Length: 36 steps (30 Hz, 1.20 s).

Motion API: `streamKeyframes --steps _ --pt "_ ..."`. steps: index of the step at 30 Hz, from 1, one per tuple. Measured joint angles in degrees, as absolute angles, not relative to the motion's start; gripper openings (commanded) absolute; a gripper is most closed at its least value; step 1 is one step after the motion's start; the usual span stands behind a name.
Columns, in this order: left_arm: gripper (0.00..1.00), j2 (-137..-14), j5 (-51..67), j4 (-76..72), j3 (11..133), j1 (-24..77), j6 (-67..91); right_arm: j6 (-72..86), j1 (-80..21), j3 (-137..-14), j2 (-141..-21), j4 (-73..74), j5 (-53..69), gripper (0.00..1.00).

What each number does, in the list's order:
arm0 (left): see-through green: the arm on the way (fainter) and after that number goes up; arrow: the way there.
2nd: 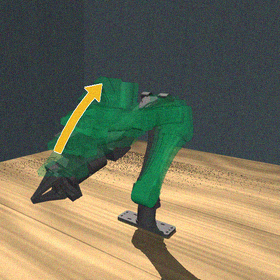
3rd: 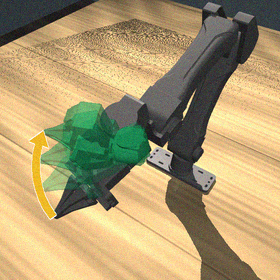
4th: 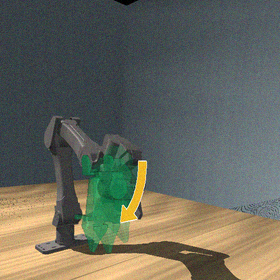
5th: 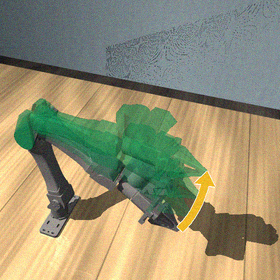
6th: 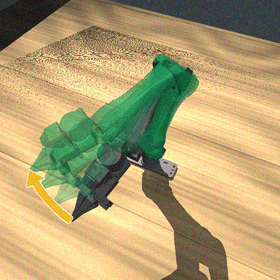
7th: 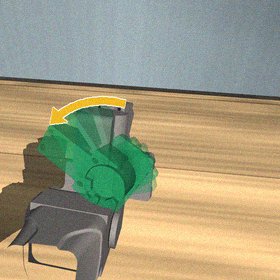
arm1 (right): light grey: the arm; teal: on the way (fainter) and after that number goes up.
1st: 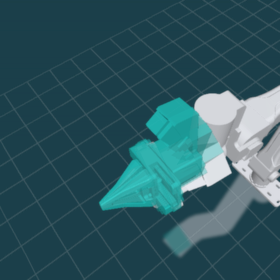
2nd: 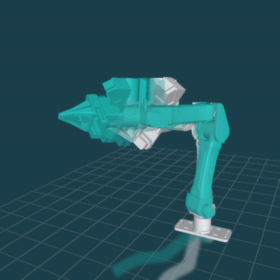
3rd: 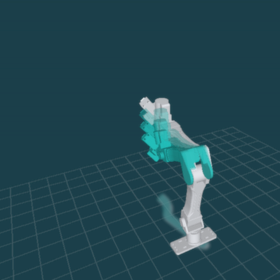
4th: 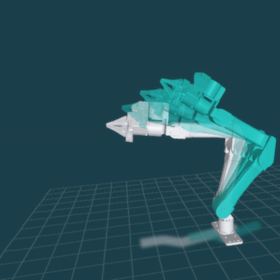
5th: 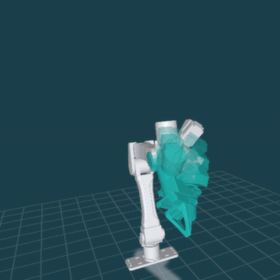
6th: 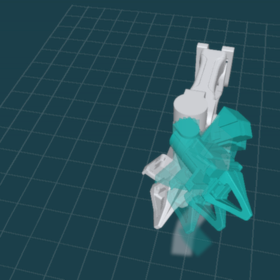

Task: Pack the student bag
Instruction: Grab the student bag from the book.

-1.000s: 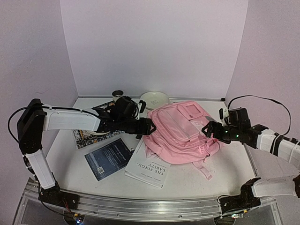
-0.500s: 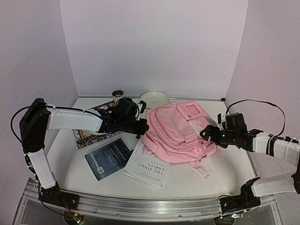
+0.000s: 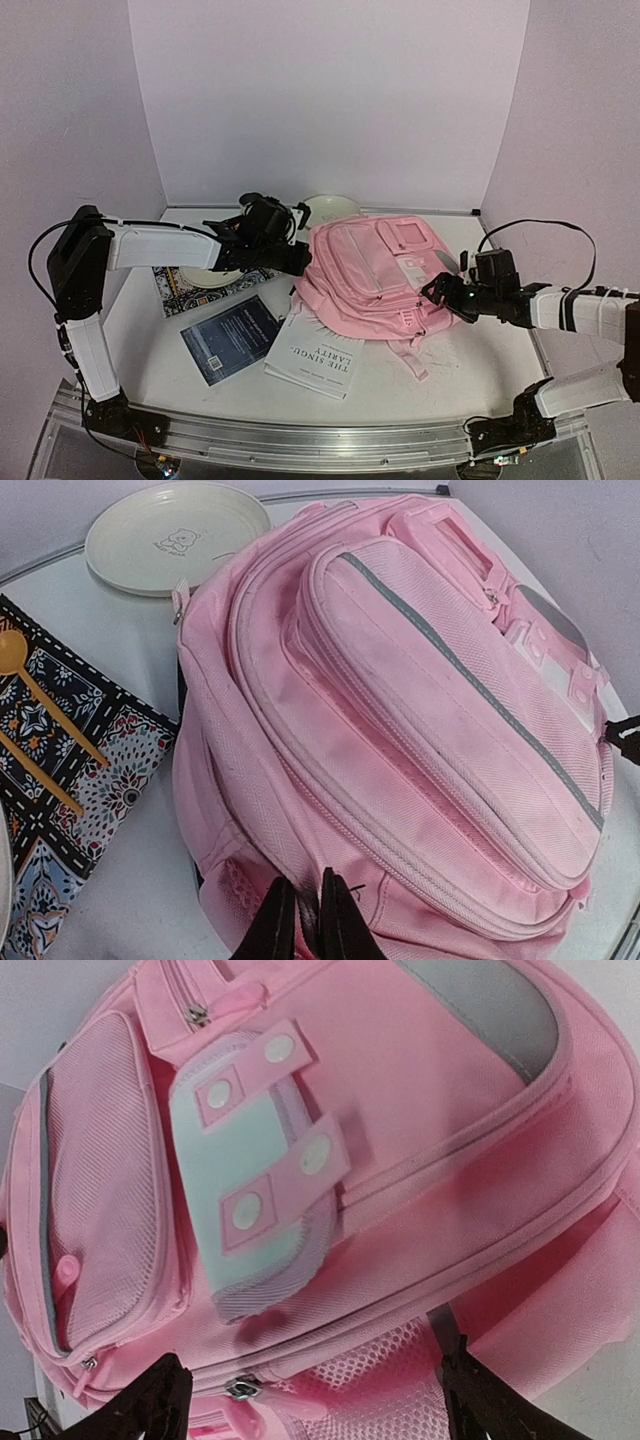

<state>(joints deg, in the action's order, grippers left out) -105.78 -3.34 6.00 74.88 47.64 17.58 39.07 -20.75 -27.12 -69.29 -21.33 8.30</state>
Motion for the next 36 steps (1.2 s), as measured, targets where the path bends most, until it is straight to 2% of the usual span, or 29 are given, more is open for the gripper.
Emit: streamKeyframes --steps 11,15,22,31,36 --pt "0.19 -109.16 -4.34 5.35 76.84 47.62 15.43 43.89 -20.75 -26.13 -76.31 -30.94 9.94 0.76" --pt "0.2 -109.46 -4.54 5.19 76.93 47.62 14.84 44.74 -20.61 -26.13 -77.97 -32.73 11.16 0.69" --pt "0.2 -109.6 -5.4 4.91 76.93 47.62 14.48 45.28 -20.53 -26.13 -77.41 -32.12 11.32 0.77" --pt "0.19 -109.6 -6.71 4.89 76.93 47.68 14.28 44.14 -18.73 -24.61 -64.69 -22.49 6.31 0.81" --pt "0.19 -109.6 -6.88 4.89 76.93 47.68 14.31 44.32 -17.71 -21.37 -64.06 -20.07 6.13 0.84"
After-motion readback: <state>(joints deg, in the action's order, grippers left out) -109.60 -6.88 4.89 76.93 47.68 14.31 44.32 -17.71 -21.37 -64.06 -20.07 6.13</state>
